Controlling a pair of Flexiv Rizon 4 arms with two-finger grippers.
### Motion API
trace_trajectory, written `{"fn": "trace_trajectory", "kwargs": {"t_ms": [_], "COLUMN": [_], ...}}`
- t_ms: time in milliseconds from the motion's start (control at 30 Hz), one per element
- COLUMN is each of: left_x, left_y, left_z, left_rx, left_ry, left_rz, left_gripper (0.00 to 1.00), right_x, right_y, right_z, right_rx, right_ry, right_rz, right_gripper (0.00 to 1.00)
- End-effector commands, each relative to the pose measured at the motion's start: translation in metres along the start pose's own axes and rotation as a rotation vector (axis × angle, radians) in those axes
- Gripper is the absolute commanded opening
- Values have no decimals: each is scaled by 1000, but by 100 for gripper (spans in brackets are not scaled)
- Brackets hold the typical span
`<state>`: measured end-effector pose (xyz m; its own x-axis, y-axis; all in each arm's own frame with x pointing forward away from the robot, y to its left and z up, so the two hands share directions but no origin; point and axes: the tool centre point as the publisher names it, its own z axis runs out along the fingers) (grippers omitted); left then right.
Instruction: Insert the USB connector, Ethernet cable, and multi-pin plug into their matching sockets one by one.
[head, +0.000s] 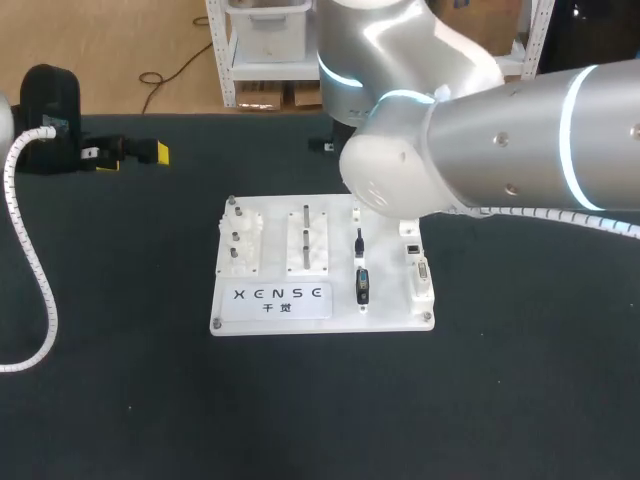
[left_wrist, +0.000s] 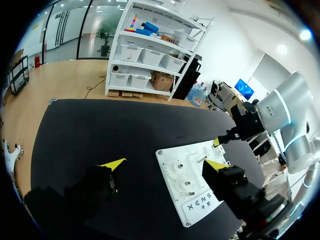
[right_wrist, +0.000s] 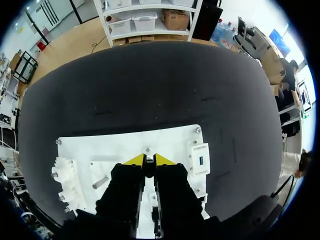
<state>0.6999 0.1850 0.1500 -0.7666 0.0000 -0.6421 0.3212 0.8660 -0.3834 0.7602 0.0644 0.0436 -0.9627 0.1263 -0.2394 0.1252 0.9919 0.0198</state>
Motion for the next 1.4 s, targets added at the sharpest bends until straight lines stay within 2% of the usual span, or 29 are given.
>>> {"fn": "trace_trajectory", "kwargs": {"t_ms": [33, 167, 533, 1400], "left_x": [0, 0, 0, 0], "left_y": [0, 0, 0, 0], "left_z": [0, 0, 0, 0], "left_rx": [0, 0, 0, 0], "left_ry": [0, 0, 0, 0], "left_rz": [0, 0, 0, 0], "left_gripper": [100, 100, 100, 100], "right_x": [8, 11, 23, 13], "right_y": [-16, -31, -72, -74], "right_z": [-18, -21, -5, 14], "right_rx": [-14, 5, 83, 98], "right_ry": [-70, -81, -61, -70], "right_rz": [9, 11, 57, 90], "right_gripper": [0, 0, 0, 0]}}
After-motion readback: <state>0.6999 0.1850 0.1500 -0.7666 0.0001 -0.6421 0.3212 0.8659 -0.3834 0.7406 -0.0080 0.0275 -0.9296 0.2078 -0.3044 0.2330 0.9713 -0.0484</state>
